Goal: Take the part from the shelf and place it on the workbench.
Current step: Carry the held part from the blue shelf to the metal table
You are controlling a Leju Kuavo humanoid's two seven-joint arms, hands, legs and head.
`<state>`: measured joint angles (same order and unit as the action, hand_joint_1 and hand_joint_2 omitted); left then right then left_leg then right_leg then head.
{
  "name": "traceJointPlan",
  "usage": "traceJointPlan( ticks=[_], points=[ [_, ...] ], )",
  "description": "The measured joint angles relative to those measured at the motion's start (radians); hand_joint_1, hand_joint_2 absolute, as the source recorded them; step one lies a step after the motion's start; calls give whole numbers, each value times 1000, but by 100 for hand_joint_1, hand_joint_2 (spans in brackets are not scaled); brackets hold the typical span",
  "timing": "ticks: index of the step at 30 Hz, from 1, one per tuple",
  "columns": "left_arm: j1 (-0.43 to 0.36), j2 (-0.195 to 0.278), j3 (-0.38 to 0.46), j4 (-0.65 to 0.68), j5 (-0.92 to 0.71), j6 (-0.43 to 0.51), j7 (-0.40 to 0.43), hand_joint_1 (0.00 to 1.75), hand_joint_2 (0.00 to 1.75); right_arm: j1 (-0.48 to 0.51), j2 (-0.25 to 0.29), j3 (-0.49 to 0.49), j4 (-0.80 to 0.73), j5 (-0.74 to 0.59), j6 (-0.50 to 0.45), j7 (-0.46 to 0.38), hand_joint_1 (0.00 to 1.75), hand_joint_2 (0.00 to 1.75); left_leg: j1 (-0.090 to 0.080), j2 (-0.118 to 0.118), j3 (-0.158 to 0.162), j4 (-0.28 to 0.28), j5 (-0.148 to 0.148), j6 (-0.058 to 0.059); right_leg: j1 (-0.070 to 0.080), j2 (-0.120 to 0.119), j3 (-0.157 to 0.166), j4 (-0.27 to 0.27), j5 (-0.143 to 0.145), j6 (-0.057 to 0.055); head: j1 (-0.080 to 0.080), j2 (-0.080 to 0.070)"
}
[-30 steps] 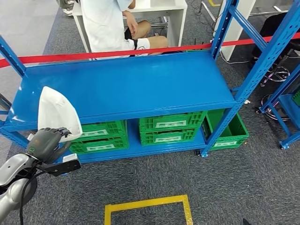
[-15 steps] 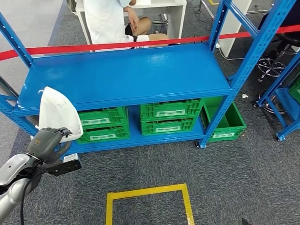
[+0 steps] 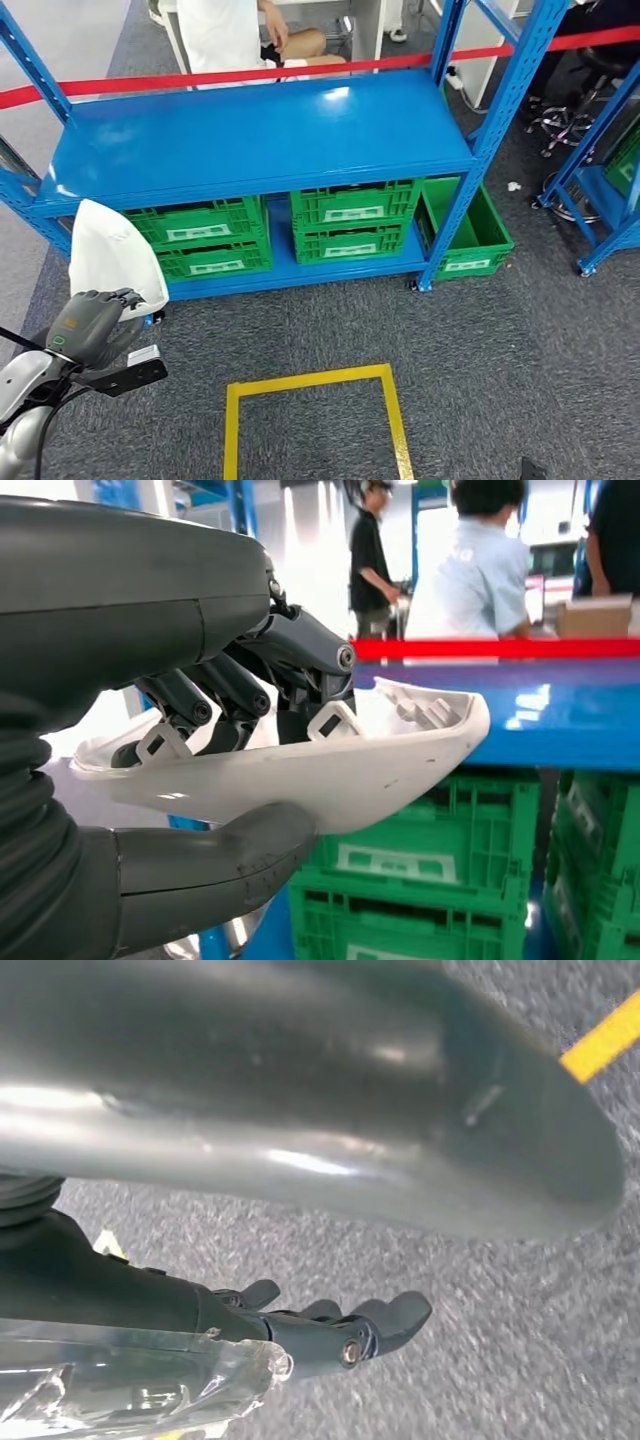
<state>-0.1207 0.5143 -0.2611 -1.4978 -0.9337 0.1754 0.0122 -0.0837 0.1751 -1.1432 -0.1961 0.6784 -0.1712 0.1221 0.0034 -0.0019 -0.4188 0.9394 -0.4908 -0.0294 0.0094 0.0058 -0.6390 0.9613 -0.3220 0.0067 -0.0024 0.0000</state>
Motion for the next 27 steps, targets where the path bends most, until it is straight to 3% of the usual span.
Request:
traceJointPlan(
  ticks=[1, 2, 3, 4, 5, 7, 8, 9, 10, 11, 12, 14, 15, 16, 18, 19, 21, 22, 23, 24, 25, 27],
  points=[
    [2, 0, 4, -3, 0, 0, 0, 175, 175, 1, 0, 0, 0, -1, 7, 4, 0, 0, -2, -1, 20, -39, -7, 5, 1, 0, -5, -4, 14, 6, 0, 0],
    [4, 0, 8, -4, -1, 0, 0, 175, 175, 3, 0, 0, 0, 1, 12, 7, 0, 0, -2, -1, 15, -48, -4, 11, 0, 2, -9, -9, 27, 12, 1, 0],
    [8, -1, 10, -4, -1, -1, 0, 175, 175, 7, -1, 1, 0, 6, 15, 9, 0, 0, -1, 0, 4, -47, 8, 17, -1, 2, -15, -9, 23, 18, 1, 0],
    [12, -2, 11, -4, -3, -1, -1, 175, 175, 11, -1, 2, 0, 10, 17, 11, 0, 0, 1, 1, -8, -48, 20, 24, -2, 3, -25, 9, -4, 25, 2, 0],
    [15, -3, 11, -5, -4, -2, -2, 175, 175, 15, -2, 4, 0, 13, 19, 13, 0, 0, 3, 2, -21, -49, 34, 30, -3, 4, -38, 49, -52, 31, 4, 0],
    [18, -5, 12, -6, -7, -2, -3, 175, 175, 16, -3, 7, -1, 16, 23, 15, 0, 0, 3, 2, -53, -46, 61, 35, -6, 2, -72, 188, -165, 40, 8, 0],
    [19, -5, 13, -6, -8, -2, -3, 175, 175, 14, -3, 9, -1, 16, 24, 16, 0, 0, 3, 2, -70, -43, 74, 35, -6, 2, -83, 259, -194, 43, 8, 0],
    [20, -6, 13, -6, -8, -2, -3, 175, 175, 13, -3, 11, -1, 16, 25, 17, 0, 0, 3, 3, -88, -40, 87, 34, -7, 2, -83, 309, -194, 45, 9, 0],
    [21, -7, 13, -6, -8, -3, -3, 175, 175, 13, -4, 13, -1, 17, 25, 19, 0, 0, 3, 3, -107, -36, 99, 32, -8, 2, -67, 324, -170, 46, 9, 0],
    [22, -8, 14, -6, -8, -3, -3, 175, 175, 13, -4, 15, -2, 18, 25, 21, 0, 0, 4, 3, -125, -32, 110, 29, -9, 2, -33, 302, -138, 46, 9, 0],
    [23, -8, 14, -7, -8, -3, -3, 175, 175, 12, -4, 15, -3, 19, 25, 22, 0, 0, 4, 3, -140, -28, 121, 25, -11, 3, 20, 245, -117, 46, 9, 0],
    [25, -4, 19, -10, -7, -3, -3, 175, 175, 8, -4, 16, -4, 21, 25, 24, 0, 0, 3, 2, -160, -23, 141, 15, -12, 7, 145, 79, -136, 40, 10, 0],
    [26, -2, 22, -12, -7, -3, -3, 175, 175, 5, -4, 17, -4, 22, 24, 25, 0, 0, 2, 2, -165, -23, 152, 10, -10, 8, 184, 17, -154, 35, 10, 0],
    [26, 0, 25, -14, -6, -3, -4, 175, 175, 3, -4, 17, -4, 22, 24, 25, 0, 0, 2, 2, -170, -24, 163, 5, -8, 9, 200, -17, -166, 28, 9, 0],
    [32, 4, 30, -14, -3, -4, -4, 175, 175, 4, -4, 18, -4, 23, 23, 29, 0, 0, 4, 2, -182, -23, 170, -6, -6, 7, 183, -19, -154, 10, 8, 0],
    [39, 6, 31, -15, -1, -5, -4, 175, 175, 5, -4, 18, -4, 24, 22, 31, 0, 0, 5, 1, -192, -8, 146, -12, -7, 5, 171, -17, -143, 0, 7, 0],
    [52, 10, 35, -16, 2, -5, -4, 175, 175, 6, -5, 18, -4, 26, 20, 36, 0, 0, 6, 1, -221, 79, 42, -19, -8, 1, 143, -17, -117, -14, 3, 0],
    [57, 11, 37, -17, 3, -5, -4, 175, 175, 6, -5, 18, -4, 26, 20, 39, 0, 0, 6, 1, -238, 150, -14, -21, -7, 1, 125, -16, -104, -18, 1, 0],
    [62, 12, 40, -19, 3, -5, -4, 175, 175, 6, -5, 18, -4, 25, 23, 41, 0, 0, 6, 1, -252, 220, -50, -22, -6, 0, 107, -15, -90, -19, 0, 0],
    [66, 12, 41, -20, 4, -5, -5, 175, 175, 6, -5, 18, -4, 20, 31, 46, 0, 0, 6, 1, -257, 275, -59, -22, -4, 0, 89, -13, -77, -20, 1, 0],
    [70, 13, 42, -20, 6, -5, -6, 175, 175, 6, -5, 18, -4, 13, 44, 51, 0, 0, 6, 1, -250, 302, -41, -21, -3, -1, 70, -9, -64, -21, 0, 0],
    [72, 17, 45, -21, 11, -5, -13, 175, 175, 5, -5, 17, -3, -2, 73, 61, 0, 0, 5, 1, -191, 260, 22, -14, -2, -1, 34, -2, -41, -19, 1, 0]
  ],
)
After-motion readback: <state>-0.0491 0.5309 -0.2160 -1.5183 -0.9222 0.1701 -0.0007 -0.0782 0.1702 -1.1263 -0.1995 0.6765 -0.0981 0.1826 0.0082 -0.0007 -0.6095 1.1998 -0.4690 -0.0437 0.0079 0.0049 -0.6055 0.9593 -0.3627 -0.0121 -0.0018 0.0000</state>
